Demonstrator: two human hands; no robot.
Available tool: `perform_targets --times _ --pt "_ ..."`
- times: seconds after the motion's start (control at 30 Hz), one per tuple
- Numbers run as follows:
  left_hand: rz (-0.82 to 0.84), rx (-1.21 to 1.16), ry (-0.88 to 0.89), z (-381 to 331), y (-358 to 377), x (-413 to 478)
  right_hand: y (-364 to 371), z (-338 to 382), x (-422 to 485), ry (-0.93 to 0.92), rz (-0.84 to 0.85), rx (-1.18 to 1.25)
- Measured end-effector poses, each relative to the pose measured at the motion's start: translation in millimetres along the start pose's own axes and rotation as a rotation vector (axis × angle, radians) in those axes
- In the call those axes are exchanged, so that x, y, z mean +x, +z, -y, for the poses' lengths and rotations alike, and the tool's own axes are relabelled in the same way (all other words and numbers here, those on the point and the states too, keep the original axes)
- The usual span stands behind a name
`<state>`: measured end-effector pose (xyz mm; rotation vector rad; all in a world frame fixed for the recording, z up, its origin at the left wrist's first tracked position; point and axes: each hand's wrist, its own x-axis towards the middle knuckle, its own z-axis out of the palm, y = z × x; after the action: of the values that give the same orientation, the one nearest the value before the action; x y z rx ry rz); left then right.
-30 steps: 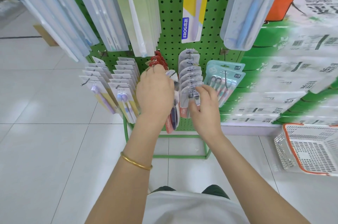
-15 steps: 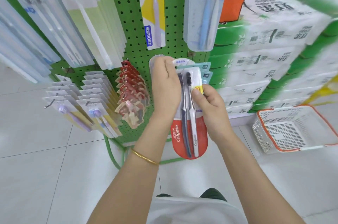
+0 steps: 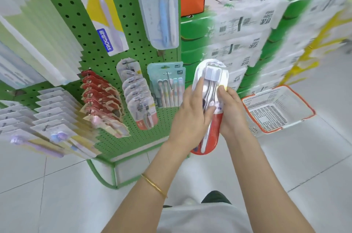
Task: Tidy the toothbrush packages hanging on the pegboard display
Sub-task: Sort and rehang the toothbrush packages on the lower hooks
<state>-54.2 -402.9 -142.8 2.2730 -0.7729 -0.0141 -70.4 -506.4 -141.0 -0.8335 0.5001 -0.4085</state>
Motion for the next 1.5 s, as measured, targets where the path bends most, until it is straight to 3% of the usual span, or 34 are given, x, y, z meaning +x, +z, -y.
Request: perform_targets --times 0.33,0.6,0.7,0.8,0.87,1.03,1.23,1.5 --pt "0.454 0.149 0.032 10 -7 2 -14 2 25 0.030 -0.168 0.113" --pt "0.418 0.362 0.070 8 -14 12 -12 1 31 0.072 -0.149 0.164" --pt "0.436 0.316 0.063 9 -13 18 -15 0 36 0.180 -0.043 0.179" --pt "0.559 0.070 -0.074 6 -18 22 -16 4 35 0.175 0.099 0.132" --pt "0.598 -0.104 -0.141 4 -22 22 -15 5 33 0.134 0.055 0.027" --pt "0.525 -0.418 -0.280 15 -24 25 -15 1 31 -0.018 -0.046 -0.211" --pt "0.399 -0.648 -0.449 26 -29 23 -19 2 28 0.002 0.122 -0.275" --pt "-0.091 -0.708 -0.423 27 -53 38 -18 -11 23 0.206 0.463 -0.340"
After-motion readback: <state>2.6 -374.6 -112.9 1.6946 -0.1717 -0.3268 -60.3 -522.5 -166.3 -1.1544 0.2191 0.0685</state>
